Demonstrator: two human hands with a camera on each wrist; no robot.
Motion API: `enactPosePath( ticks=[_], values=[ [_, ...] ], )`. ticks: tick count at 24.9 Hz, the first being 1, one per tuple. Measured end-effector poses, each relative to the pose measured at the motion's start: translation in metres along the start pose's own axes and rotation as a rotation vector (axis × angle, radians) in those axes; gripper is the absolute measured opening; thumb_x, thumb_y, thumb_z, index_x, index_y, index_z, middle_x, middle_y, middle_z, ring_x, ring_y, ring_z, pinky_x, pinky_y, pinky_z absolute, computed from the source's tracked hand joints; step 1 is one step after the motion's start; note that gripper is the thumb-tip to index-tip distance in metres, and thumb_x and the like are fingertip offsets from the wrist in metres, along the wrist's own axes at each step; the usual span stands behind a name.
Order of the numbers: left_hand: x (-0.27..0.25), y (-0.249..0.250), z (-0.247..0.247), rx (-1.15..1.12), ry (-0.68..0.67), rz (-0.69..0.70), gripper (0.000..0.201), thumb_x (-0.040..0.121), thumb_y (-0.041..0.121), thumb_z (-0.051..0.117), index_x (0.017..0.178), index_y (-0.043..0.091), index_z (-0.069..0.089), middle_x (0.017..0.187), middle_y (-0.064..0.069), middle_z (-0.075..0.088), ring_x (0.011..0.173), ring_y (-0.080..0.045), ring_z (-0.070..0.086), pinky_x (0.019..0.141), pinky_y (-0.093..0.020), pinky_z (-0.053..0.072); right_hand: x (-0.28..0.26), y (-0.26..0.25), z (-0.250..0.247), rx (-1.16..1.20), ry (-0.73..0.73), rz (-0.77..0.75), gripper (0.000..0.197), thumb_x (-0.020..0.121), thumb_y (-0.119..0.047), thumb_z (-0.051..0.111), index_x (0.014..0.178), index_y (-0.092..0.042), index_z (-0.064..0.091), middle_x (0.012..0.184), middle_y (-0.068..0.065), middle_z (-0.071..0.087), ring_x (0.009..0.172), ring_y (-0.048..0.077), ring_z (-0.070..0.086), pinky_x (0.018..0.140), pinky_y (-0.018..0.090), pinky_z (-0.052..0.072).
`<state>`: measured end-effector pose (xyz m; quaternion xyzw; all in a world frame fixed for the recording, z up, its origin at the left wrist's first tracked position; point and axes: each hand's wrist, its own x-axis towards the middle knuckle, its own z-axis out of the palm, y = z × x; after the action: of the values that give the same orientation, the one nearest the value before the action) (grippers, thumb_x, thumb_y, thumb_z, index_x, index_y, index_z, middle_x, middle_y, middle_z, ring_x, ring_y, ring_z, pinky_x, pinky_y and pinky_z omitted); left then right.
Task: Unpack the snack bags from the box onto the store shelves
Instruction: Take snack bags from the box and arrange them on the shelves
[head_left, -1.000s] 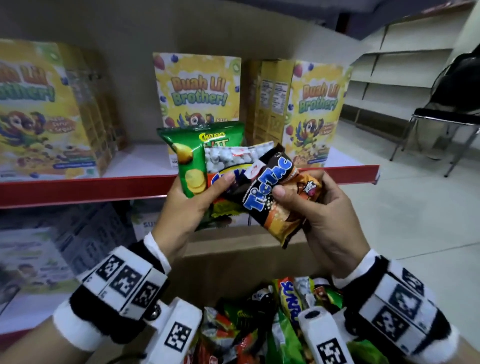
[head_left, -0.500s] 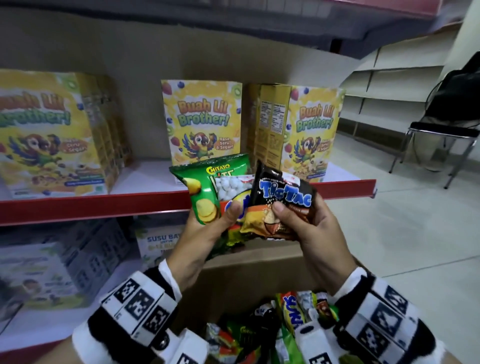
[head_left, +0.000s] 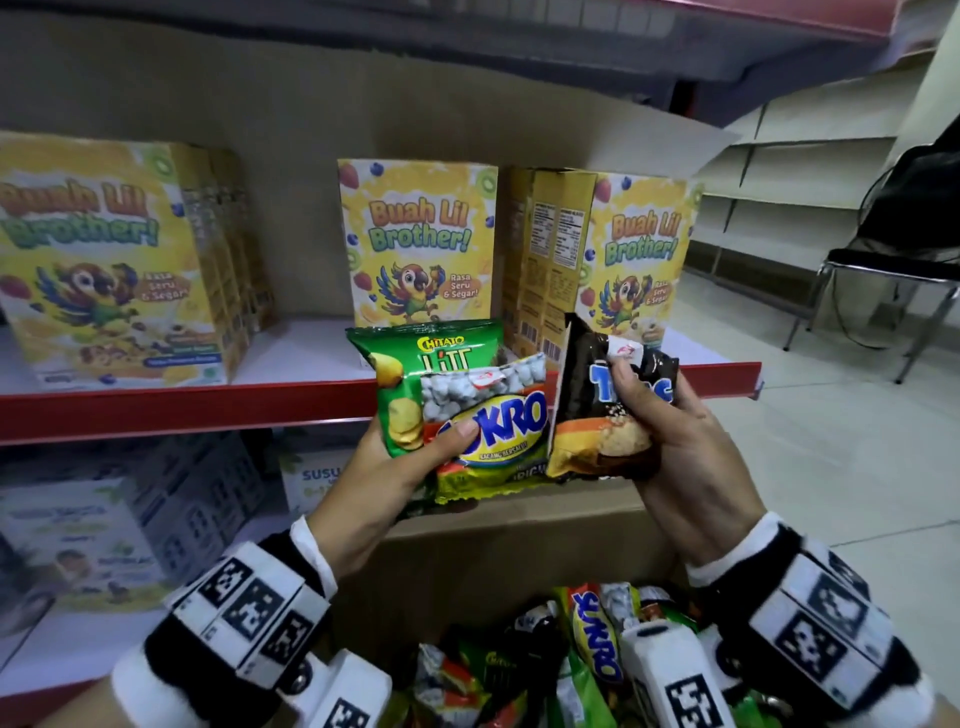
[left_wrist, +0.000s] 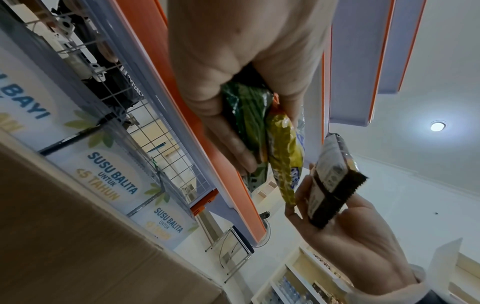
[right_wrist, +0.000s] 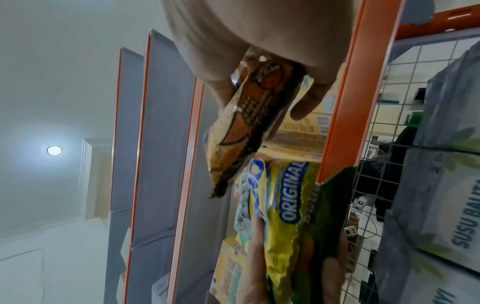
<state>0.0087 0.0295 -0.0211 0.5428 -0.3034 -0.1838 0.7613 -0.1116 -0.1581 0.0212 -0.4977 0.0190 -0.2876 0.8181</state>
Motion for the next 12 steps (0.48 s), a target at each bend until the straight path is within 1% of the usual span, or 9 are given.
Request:
enactPosePath(
  ticks=[2, 4, 5, 6, 7, 8, 9, 11, 12],
  values=[
    [-0.001, -0.001, -0.001, -0.001, -0.009, 0.01, 0.056, 0.07, 0.027, 0.075, 0.122, 0.016, 0.058, 0.11, -0.006, 0.072, 0.098, -0.02, 0.07, 0.072, -0.023, 0.056, 0.0, 0.0, -0.003, -0.056, -0.038, -0.033, 0.033, 0.071, -0.021, 0.071, 0.104, -0.018, 0.07, 0.097, 0.007, 0.074, 0.078, 0.019, 0.072, 0.063, 0.033, 0.058],
    [-0.003, -0.001, 0.001, -0.004, -0.017, 0.026, 0.065, 0.066, 0.033, 0.081, 0.124, 0.019, 0.056, 0.113, -0.004, 0.071, 0.101, -0.02, 0.069, 0.078, -0.029, 0.057, -0.003, 0.008, -0.002, -0.183, -0.088, -0.033, 0.03, 0.064, -0.024, 0.075, 0.094, -0.019, 0.074, 0.091, 0.005, 0.074, 0.078, 0.018, 0.07, 0.071, 0.035, 0.057],
    [-0.004, -0.001, 0.002, 0.002, -0.023, 0.026, 0.072, 0.06, 0.042, 0.085, 0.124, 0.021, 0.056, 0.114, -0.002, 0.071, 0.103, -0.019, 0.068, 0.083, -0.031, 0.056, -0.005, 0.013, -0.001, -0.265, -0.109, -0.032, 0.031, 0.062, -0.025, 0.077, 0.092, -0.019, 0.074, 0.091, 0.004, 0.074, 0.08, 0.018, 0.069, 0.077, 0.037, 0.055],
    [-0.005, -0.001, 0.004, 0.003, -0.025, 0.02, 0.079, 0.053, 0.052, 0.086, 0.121, 0.025, 0.056, 0.112, 0.0, 0.072, 0.103, -0.017, 0.068, 0.084, -0.031, 0.056, -0.007, 0.018, 0.0, -0.341, -0.125, -0.038, 0.032, 0.061, -0.026, 0.078, 0.092, -0.019, 0.074, 0.091, 0.003, 0.074, 0.083, 0.018, 0.069, 0.08, 0.037, 0.053],
    [-0.006, 0.0, 0.005, -0.005, -0.02, 0.01, 0.082, 0.046, 0.06, 0.084, 0.117, 0.028, 0.058, 0.109, 0.002, 0.073, 0.1, -0.015, 0.07, 0.081, -0.029, 0.058, -0.008, 0.023, 0.002, -0.392, -0.142, -0.051, 0.032, 0.063, -0.025, 0.078, 0.094, -0.017, 0.073, 0.093, 0.003, 0.075, 0.085, 0.017, 0.069, 0.08, 0.034, 0.053],
    [-0.006, 0.001, 0.006, -0.019, -0.009, 0.001, 0.08, 0.045, 0.065, 0.082, 0.113, 0.029, 0.059, 0.105, 0.003, 0.074, 0.096, -0.013, 0.071, 0.076, -0.026, 0.059, -0.009, 0.026, 0.002, -0.415, -0.156, -0.062, 0.032, 0.065, -0.023, 0.077, 0.096, -0.016, 0.072, 0.095, 0.004, 0.075, 0.087, 0.018, 0.07, 0.078, 0.031, 0.054],
    [-0.005, 0.001, 0.006, -0.023, 0.009, -0.005, 0.073, 0.049, 0.066, 0.078, 0.11, 0.028, 0.061, 0.102, 0.004, 0.075, 0.093, -0.012, 0.071, 0.074, -0.024, 0.059, -0.01, 0.029, 0.002, -0.413, -0.174, -0.066, 0.031, 0.067, -0.021, 0.076, 0.098, -0.016, 0.071, 0.097, 0.005, 0.074, 0.088, 0.018, 0.07, 0.076, 0.029, 0.055],
    [-0.002, 0.001, 0.004, 0.014, 0.05, 0.006, 0.056, 0.062, 0.058, 0.07, 0.107, 0.025, 0.064, 0.098, 0.004, 0.075, 0.089, -0.011, 0.072, 0.073, -0.021, 0.059, -0.012, 0.029, 0.003, -0.37, -0.225, -0.051, 0.031, 0.072, -0.016, 0.074, 0.103, -0.017, 0.07, 0.103, 0.007, 0.073, 0.092, 0.021, 0.07, 0.074, 0.027, 0.055],
    [-0.001, 0.001, 0.004, 0.027, 0.065, 0.018, 0.05, 0.065, 0.053, 0.069, 0.105, 0.025, 0.065, 0.097, 0.004, 0.076, 0.087, -0.011, 0.072, 0.068, -0.019, 0.057, -0.013, 0.028, 0.003, -0.355, -0.258, -0.04, 0.033, 0.074, -0.013, 0.073, 0.107, -0.018, 0.069, 0.108, 0.007, 0.072, 0.096, 0.021, 0.069, 0.075, 0.026, 0.055]
  ],
)
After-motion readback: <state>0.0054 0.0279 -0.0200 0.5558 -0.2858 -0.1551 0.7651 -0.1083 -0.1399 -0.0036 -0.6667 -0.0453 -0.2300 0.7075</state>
